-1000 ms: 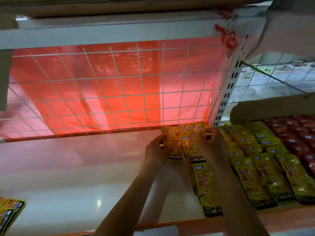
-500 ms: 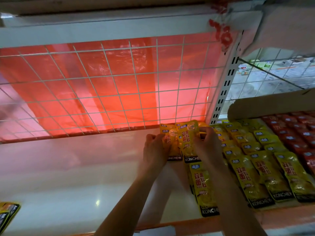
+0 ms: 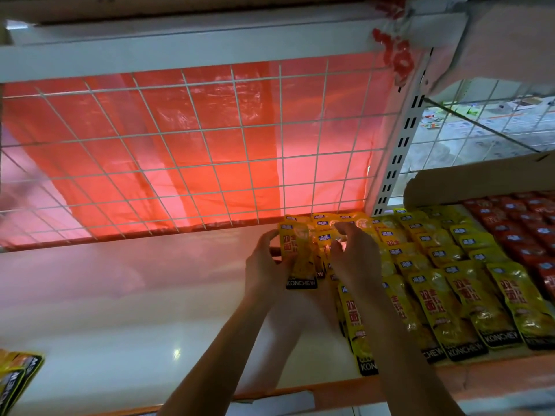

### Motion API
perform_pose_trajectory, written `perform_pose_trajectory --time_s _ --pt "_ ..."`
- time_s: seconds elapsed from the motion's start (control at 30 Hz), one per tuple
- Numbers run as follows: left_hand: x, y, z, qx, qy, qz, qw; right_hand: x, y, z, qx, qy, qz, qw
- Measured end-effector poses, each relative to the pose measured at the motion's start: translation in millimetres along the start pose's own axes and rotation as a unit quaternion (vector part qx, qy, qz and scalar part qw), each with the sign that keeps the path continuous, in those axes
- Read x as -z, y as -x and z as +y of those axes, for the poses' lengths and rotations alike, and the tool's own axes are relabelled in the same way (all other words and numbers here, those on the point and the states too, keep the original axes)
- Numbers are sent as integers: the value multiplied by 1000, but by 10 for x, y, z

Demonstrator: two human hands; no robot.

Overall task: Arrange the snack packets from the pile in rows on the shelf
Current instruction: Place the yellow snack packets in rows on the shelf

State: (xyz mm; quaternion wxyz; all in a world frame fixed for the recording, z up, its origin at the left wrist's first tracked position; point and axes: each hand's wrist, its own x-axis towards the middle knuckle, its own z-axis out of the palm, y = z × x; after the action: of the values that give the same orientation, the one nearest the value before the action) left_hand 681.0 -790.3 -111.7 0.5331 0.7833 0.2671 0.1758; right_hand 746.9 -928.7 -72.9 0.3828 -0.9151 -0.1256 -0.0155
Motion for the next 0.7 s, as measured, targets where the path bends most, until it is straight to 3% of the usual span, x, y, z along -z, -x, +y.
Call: perform_pose_trajectory --time_s 0.23,0.47,0.7 --pt "-115 80 -19 -1 -88 -22 996 -88 53 50 24 77 -26 996" --pt "-206 78 -52 -20 -237 6 971 -148 94 27 44 93 -38 994" --pt "168 89 -78 -63 -300 71 949 -435 219 -300 83 93 -54 991"
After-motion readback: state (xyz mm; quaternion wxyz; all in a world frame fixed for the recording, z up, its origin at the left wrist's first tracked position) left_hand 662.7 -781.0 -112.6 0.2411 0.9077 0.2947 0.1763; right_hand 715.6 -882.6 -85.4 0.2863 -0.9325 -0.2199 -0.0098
